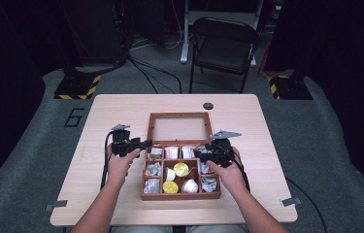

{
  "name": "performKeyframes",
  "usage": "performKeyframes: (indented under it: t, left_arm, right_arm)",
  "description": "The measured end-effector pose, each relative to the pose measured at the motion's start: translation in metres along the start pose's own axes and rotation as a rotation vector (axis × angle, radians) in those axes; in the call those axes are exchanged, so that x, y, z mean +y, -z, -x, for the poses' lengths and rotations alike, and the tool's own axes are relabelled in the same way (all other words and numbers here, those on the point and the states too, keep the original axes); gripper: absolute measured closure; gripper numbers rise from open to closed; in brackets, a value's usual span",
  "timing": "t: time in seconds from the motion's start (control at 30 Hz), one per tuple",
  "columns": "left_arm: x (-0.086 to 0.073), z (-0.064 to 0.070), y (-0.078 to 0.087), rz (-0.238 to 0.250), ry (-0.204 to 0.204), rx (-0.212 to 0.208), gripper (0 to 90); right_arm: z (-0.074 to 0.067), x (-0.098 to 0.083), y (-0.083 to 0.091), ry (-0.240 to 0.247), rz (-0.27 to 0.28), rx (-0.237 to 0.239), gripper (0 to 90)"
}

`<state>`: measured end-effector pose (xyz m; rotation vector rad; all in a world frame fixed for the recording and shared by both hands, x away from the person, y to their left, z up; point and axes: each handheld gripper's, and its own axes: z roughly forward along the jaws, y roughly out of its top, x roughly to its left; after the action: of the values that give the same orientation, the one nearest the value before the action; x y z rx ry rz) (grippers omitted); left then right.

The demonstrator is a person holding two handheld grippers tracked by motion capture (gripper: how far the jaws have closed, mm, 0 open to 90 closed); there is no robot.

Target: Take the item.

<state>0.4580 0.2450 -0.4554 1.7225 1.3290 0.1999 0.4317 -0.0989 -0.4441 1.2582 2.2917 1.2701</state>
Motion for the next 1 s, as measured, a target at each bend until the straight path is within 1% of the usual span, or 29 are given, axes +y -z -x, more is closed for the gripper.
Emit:
performKeyframes:
  t: [0.07,0.1,0.2,0.23,0.3,0.37,0.4,0.47,0.57,0.6,0.63,0.7,0.73,0.8,0.83,0.9,0.97,1.0]
  left_arm:
    - [-0.001,0.001,0.002,-0.003,-0.005,0.000,32.8]
    - [-0.002,0.001,0.002,-0.002,-0.007,-0.001,32.8]
    - [-0.004,0.002,0.004,-0.010,-0.011,0.001,32.8]
    - [-0.005,0.003,0.006,-0.010,-0.020,0.002,32.8]
    - [-0.006,0.004,0.009,-0.006,-0.024,0.000,32.8]
    - [-0.007,0.004,0.011,-0.004,-0.023,-0.001,32.8]
    - [-0.009,0.004,0.014,-0.005,-0.033,-0.007,32.8]
    - [-0.011,0.003,0.016,-0.003,-0.038,-0.001,32.8]
    - [-0.012,0.003,0.018,0.002,-0.034,0.003,32.8]
    - [-0.012,0.002,0.020,0.007,-0.033,0.002,32.8]
    - [-0.013,0.001,0.021,0.010,-0.030,0.003,32.8]
    - [-0.015,0.001,0.023,0.018,-0.022,0.006,32.8]
    - [-0.015,0.001,0.023,0.018,-0.022,0.006,32.8]
    - [-0.016,0.001,0.024,0.023,-0.022,0.007,32.8]
    - [-0.016,0.002,0.025,0.025,-0.017,0.006,32.8]
    - [-0.016,0.002,0.025,0.029,-0.022,0.007,32.8]
    - [-0.016,0.004,0.026,0.034,-0.027,0.002,32.8]
    - [-0.016,0.004,0.027,0.037,-0.033,0.006,32.8]
  right_arm:
    - [-0.003,-0.001,0.000,0.007,0.004,0.010,40.4]
    - [-0.005,-0.002,0.001,-0.003,0.001,0.016,40.4]
    - [-0.008,-0.004,0.000,0.005,0.000,0.030,40.0]
    - [-0.012,-0.008,-0.001,-0.001,-0.003,0.049,39.9]
    - [-0.015,-0.011,-0.002,0.008,-0.004,0.061,39.8]
    - [-0.020,-0.014,-0.003,0.035,-0.019,0.068,39.7]
    - [-0.022,-0.015,-0.004,0.052,-0.026,0.070,39.8]
    - [-0.026,-0.017,-0.007,0.067,-0.040,0.072,39.8]
    - [-0.028,-0.019,-0.010,0.068,-0.051,0.081,39.8]
    - [-0.029,-0.020,-0.011,0.059,-0.060,0.086,39.8]
    - [-0.030,-0.021,-0.015,0.060,-0.070,0.097,39.8]
    - [-0.033,-0.022,-0.017,0.063,-0.077,0.101,39.8]
    - [-0.034,-0.023,-0.019,0.076,-0.077,0.103,39.8]
    - [-0.036,-0.023,-0.021,0.076,-0.082,0.107,39.8]
    - [-0.038,-0.024,-0.024,0.091,-0.094,0.113,39.8]
    - [-0.039,-0.024,-0.026,0.091,-0.100,0.116,39.8]
    - [-0.041,-0.025,-0.029,0.100,-0.115,0.116,39.6]
    - [-0.043,-0.025,-0.032,0.105,-0.129,0.116,39.3]
